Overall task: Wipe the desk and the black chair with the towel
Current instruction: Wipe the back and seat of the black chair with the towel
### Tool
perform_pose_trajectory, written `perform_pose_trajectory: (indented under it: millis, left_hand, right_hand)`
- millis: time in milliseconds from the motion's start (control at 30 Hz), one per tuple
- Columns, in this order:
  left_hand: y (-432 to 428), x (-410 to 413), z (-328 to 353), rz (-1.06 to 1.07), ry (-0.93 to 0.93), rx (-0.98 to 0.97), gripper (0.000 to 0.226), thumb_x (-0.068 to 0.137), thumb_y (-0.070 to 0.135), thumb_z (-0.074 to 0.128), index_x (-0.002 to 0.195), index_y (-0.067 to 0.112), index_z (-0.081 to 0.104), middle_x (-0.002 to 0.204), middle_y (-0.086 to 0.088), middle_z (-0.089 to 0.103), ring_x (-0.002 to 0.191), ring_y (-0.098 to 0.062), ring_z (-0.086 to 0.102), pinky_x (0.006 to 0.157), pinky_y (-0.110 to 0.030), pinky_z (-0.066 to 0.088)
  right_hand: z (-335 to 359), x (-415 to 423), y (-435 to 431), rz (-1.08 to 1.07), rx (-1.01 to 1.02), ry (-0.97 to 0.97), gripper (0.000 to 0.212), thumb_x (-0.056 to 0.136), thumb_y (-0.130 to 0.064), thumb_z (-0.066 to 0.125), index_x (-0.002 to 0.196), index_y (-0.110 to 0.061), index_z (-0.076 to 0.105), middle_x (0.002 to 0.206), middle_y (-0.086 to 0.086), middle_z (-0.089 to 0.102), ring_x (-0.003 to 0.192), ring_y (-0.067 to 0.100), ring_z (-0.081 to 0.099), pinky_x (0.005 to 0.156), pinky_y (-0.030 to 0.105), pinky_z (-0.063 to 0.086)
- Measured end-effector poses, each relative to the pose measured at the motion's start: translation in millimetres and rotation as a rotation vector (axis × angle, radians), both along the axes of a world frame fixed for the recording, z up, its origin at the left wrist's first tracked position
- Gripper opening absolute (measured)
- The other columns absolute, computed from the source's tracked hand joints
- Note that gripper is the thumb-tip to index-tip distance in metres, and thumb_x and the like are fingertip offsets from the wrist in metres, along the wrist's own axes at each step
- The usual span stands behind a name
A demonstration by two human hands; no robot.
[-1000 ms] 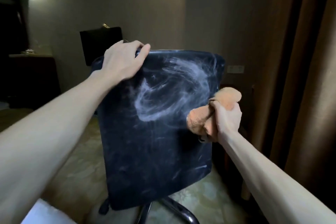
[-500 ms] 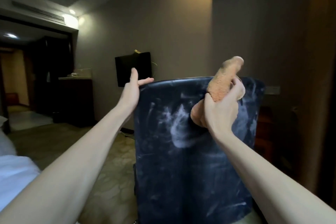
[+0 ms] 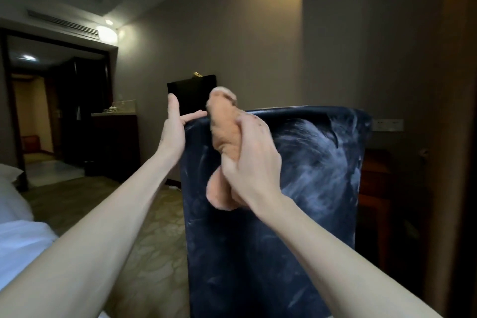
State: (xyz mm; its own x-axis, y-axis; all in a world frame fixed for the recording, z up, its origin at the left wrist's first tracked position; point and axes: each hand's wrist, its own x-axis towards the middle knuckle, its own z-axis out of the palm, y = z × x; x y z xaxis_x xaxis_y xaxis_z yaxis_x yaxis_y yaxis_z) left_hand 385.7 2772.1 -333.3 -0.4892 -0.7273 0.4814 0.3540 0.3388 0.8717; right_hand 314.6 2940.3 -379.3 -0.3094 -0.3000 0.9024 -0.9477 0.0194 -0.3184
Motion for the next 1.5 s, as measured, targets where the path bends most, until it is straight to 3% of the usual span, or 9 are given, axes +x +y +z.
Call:
perform_pose_trajectory:
  millis: [167,367,567,700,833,1000,1200,1333,1500]
  left_hand:
    - [16,-5,0,0.223,-0.133,-0.145,0.078,0.084,0.086,0.019,0.091,0.041,0.082,0.102,0.000,0.080,0.107,-0.022,0.071,0.110,-0.050,0.048]
    - [37,-17,-11,0.418,-0.100,-0.225,0.060,0.105,0.064,0.022,0.100,0.036,0.075,0.119,-0.001,0.072,0.118,-0.024,0.062,0.113,-0.045,0.042]
    - [50,-9,-14,-0.013,0.160,0.083,0.087,0.099,0.078,0.017,0.118,0.018,0.077,0.115,-0.012,0.077,0.113,-0.026,0.072,0.097,-0.041,0.054]
    - [47,-9,-21,-0.160,0.175,0.056,0.094,0.098,0.079,0.013,0.138,0.012,0.066,0.133,-0.014,0.070,0.123,-0.022,0.068,0.103,-0.039,0.050]
    - [48,-14,-22,-0.226,0.176,0.058,0.100,0.095,0.083,0.012,0.143,0.010,0.061,0.143,-0.012,0.064,0.129,-0.021,0.064,0.109,-0.037,0.047]
    - [44,-5,-17,-0.383,0.169,0.096,0.104,0.092,0.086,0.013,0.149,0.010,0.054,0.144,-0.009,0.063,0.134,-0.020,0.060,0.116,-0.040,0.040]
    - [46,5,-8,-0.474,0.084,0.106,0.103,0.089,0.088,0.023,0.149,0.010,0.054,0.150,-0.007,0.059,0.135,-0.029,0.060,0.117,-0.051,0.040]
    - [46,4,-5,-0.367,0.019,0.023,0.101,0.092,0.085,0.018,0.144,0.009,0.059,0.142,-0.008,0.065,0.134,-0.022,0.060,0.124,-0.045,0.032]
    - [45,3,-6,-0.431,0.051,0.042,0.105,0.089,0.087,0.014,0.148,0.011,0.055,0.145,-0.014,0.061,0.139,-0.025,0.055,0.121,-0.042,0.033]
  right_hand:
    - [26,-34,51,-0.116,-0.322,-0.300,0.041,0.081,-0.024,0.067,0.116,-0.019,0.047,0.120,0.000,0.054,0.118,0.026,0.049,0.083,0.038,0.037]
    - [33,-99,90,-0.181,-0.378,-0.486,0.042,0.080,-0.032,0.072,0.111,-0.014,0.050,0.131,0.009,0.044,0.118,0.032,0.050,0.100,0.035,0.041]
    - [20,-109,83,-0.022,-0.335,-0.568,0.038,0.088,-0.021,0.063,0.118,-0.019,0.039,0.112,0.007,0.059,0.101,0.028,0.060,0.086,0.029,0.038]
    - [19,-78,37,0.081,-0.331,-0.417,0.057,0.088,-0.015,0.059,0.137,-0.022,0.030,0.134,0.009,0.060,0.122,0.031,0.056,0.102,0.036,0.039]
    - [-2,-40,0,-0.007,-0.206,-0.154,0.083,0.087,-0.013,0.068,0.157,-0.025,0.025,0.164,0.011,0.031,0.148,0.039,0.034,0.113,0.055,0.040]
    - [-44,-31,-30,-0.181,-0.097,0.282,0.061,0.083,-0.007,0.065,0.142,-0.020,0.057,0.155,0.007,0.050,0.145,0.043,0.041,0.110,0.061,0.043]
    - [-76,-35,-32,-0.144,0.078,0.665,0.035,0.092,-0.008,0.051,0.122,-0.019,0.065,0.137,0.003,0.065,0.135,0.040,0.054,0.108,0.057,0.046]
    - [-58,-50,-3,-0.114,0.063,0.708,0.029,0.084,-0.007,0.052,0.104,-0.015,0.072,0.119,0.002,0.071,0.109,0.038,0.065,0.086,0.049,0.054]
    - [5,-41,28,-0.181,-0.302,0.640,0.037,0.089,-0.002,0.052,0.118,-0.013,0.074,0.131,0.004,0.070,0.118,0.039,0.064,0.097,0.054,0.052]
